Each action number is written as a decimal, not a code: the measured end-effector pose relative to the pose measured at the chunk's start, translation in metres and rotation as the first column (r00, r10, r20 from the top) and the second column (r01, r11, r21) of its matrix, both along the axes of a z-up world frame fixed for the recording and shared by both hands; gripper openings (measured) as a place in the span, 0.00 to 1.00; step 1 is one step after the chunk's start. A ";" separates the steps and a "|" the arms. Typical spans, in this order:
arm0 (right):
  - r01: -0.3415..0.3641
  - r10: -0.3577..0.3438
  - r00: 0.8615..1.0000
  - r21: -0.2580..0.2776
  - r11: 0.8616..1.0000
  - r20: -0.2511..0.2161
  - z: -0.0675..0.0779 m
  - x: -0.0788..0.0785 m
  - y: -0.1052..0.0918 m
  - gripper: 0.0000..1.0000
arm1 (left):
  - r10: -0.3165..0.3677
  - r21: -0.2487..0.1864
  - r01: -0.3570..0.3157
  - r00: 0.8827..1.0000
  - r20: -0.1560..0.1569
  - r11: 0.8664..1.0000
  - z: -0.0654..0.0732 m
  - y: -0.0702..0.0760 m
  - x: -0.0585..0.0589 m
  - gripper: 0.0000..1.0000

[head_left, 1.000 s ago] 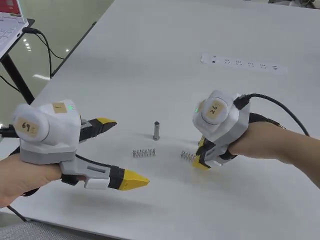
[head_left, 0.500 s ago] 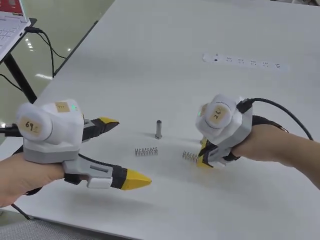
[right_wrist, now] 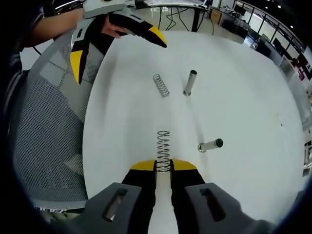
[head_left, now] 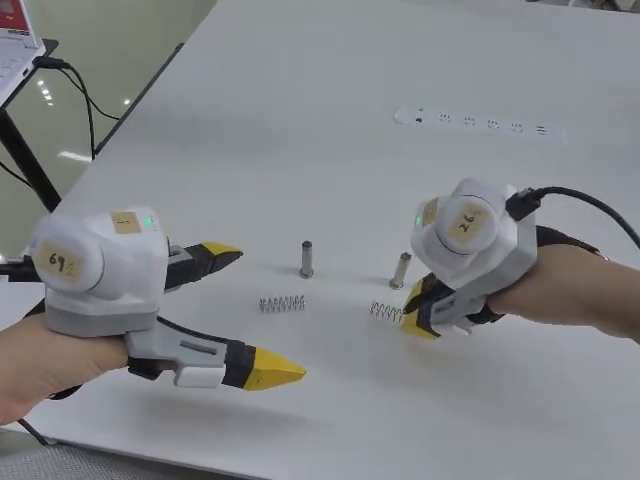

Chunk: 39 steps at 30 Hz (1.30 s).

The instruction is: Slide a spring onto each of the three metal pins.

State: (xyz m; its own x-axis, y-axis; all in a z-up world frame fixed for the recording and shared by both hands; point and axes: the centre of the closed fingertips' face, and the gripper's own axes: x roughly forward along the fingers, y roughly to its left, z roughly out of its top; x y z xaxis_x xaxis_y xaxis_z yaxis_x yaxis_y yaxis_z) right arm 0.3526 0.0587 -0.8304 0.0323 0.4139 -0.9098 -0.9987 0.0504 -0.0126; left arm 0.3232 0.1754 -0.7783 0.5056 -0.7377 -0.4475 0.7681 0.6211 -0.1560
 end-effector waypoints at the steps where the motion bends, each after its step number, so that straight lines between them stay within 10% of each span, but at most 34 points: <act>1: -0.002 0.002 1.000 0.002 1.000 0.002 0.001 -0.001 -0.001 0.08 | 0.001 0.001 -0.001 1.000 0.001 1.000 0.000 -0.001 0.001 0.96; 22: -0.097 0.095 0.994 0.032 0.995 0.059 0.027 -0.035 -0.008 0.08 | -0.160 -0.086 0.155 0.985 -0.058 0.984 -0.001 -0.055 -0.015 0.63; 39: -0.113 0.109 0.989 0.041 0.993 0.097 0.035 -0.043 -0.010 0.08 | -0.260 -0.093 0.260 0.966 0.012 0.961 -0.001 -0.099 -0.004 0.32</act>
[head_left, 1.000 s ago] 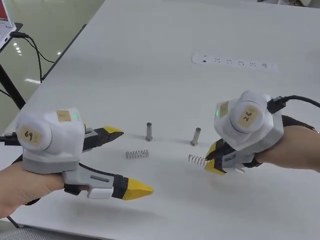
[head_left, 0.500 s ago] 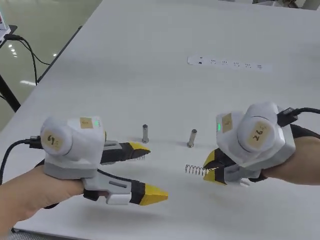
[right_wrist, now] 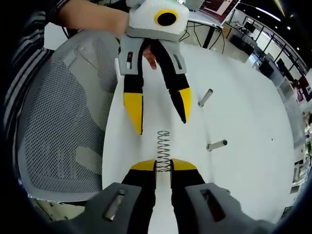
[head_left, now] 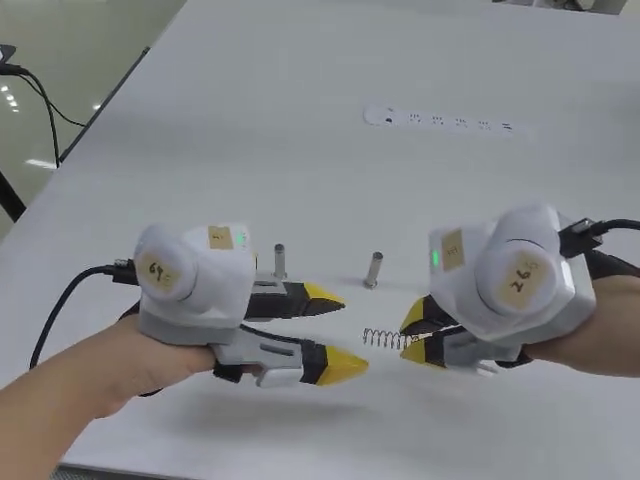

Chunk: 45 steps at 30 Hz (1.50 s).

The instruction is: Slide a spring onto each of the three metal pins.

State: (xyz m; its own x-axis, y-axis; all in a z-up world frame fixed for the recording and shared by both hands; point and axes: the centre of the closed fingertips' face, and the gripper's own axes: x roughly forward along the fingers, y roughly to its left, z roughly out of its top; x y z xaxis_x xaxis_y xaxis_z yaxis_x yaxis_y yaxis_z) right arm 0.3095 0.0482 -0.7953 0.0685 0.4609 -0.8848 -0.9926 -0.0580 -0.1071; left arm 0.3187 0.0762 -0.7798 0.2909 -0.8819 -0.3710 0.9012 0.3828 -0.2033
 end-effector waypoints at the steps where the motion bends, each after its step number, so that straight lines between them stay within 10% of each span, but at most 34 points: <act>1: 0.003 -0.003 1.000 0.004 1.000 -0.002 0.001 0.000 0.001 0.08 | -0.006 -0.004 0.006 1.000 0.001 1.000 0.000 -0.002 0.000 0.31; 19: -0.026 0.026 1.000 0.024 0.999 -0.011 0.005 -0.005 0.005 0.08 | -0.088 -0.006 0.088 0.996 0.031 0.996 0.005 -0.022 -0.006 0.06; 45: -0.025 0.029 0.999 0.136 0.990 -0.029 0.007 -0.009 0.004 0.09 | -0.152 0.000 0.152 0.988 0.034 0.988 0.007 -0.019 -0.014 0.02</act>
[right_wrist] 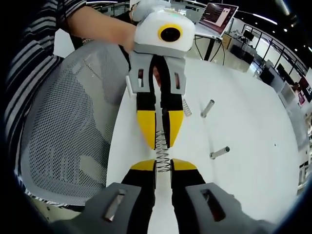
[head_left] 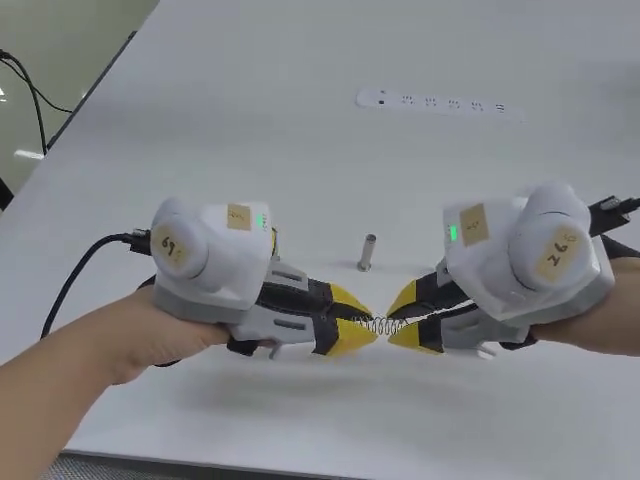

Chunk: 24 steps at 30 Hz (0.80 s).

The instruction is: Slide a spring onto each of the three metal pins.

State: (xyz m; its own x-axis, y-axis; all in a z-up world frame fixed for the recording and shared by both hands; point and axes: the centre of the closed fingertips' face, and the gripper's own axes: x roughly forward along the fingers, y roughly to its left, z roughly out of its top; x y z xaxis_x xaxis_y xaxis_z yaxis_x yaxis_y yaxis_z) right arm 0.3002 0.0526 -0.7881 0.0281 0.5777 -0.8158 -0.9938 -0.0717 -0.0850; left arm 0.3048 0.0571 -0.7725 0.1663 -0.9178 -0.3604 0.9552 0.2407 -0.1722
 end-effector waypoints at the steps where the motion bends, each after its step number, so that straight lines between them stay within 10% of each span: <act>1: 0.008 -0.008 1.000 0.000 1.000 -0.011 -0.001 -0.001 -0.002 0.11 | -0.003 -0.002 0.003 1.000 -0.001 1.000 0.001 0.000 -0.001 0.02; 24: 0.010 -0.009 1.000 0.079 0.997 -0.010 0.008 -0.002 -0.002 0.07 | -0.019 0.001 0.019 1.000 -0.017 1.000 0.005 0.000 -0.004 0.03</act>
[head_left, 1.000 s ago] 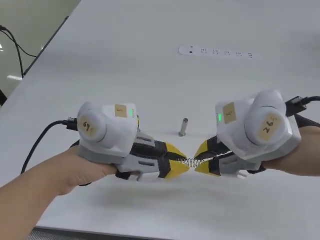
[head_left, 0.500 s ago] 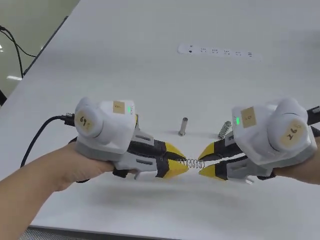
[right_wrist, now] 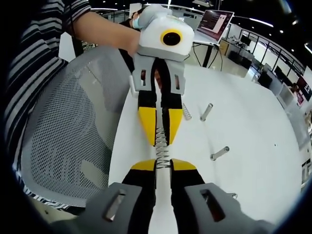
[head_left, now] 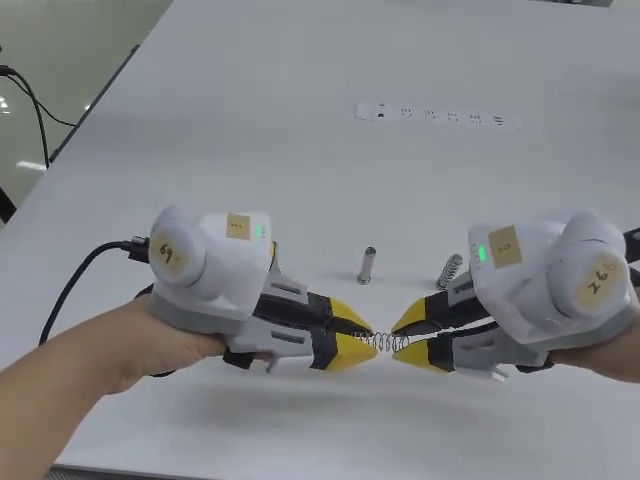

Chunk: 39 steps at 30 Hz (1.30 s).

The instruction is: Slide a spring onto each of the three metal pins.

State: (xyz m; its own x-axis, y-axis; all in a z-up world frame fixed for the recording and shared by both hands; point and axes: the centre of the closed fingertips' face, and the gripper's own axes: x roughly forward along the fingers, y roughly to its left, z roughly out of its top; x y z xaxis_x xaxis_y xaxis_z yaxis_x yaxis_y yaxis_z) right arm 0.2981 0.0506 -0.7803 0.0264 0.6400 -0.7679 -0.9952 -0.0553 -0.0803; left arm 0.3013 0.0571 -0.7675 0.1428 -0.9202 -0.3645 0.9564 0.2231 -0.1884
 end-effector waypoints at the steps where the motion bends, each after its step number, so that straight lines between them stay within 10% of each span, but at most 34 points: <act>1: 0.014 -0.014 1.000 0.009 1.000 -0.012 0.003 0.000 0.000 0.07 | 0.001 -0.002 -0.001 1.000 -0.001 1.000 0.000 0.000 0.000 0.03; 39: -0.001 0.006 1.000 0.210 0.978 -0.026 0.044 -0.004 0.041 0.07 | -0.003 0.025 0.002 0.999 0.039 1.000 -0.008 0.001 0.004 0.03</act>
